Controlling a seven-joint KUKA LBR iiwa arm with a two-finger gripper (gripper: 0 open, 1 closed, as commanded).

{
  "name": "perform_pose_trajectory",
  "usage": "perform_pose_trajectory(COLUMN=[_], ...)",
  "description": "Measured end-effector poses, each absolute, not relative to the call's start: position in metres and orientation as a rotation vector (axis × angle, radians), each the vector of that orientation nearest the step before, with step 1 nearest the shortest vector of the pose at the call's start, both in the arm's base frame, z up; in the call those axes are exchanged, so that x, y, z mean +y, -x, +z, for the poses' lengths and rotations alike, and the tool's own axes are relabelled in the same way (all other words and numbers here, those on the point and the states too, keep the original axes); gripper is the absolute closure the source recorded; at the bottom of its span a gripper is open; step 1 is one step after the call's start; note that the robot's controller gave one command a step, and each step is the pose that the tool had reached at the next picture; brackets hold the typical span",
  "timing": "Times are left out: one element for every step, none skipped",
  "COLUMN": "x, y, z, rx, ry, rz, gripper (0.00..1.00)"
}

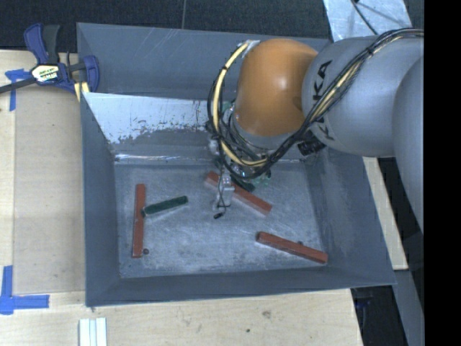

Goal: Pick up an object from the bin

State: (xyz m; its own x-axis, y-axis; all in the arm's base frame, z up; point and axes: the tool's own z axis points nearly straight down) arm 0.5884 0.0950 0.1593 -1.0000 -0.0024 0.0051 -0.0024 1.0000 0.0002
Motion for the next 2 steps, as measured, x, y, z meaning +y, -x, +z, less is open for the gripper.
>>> perform_pose_trajectory(x=[0.142, 0.166], y=[-0.6, -0.594], z=[0.067, 0.102], rx=[-3.12, -3.095], ry=[-0.339, -0.581], rz=[-0.001, -0.002], gripper=[0.0, 0.0])
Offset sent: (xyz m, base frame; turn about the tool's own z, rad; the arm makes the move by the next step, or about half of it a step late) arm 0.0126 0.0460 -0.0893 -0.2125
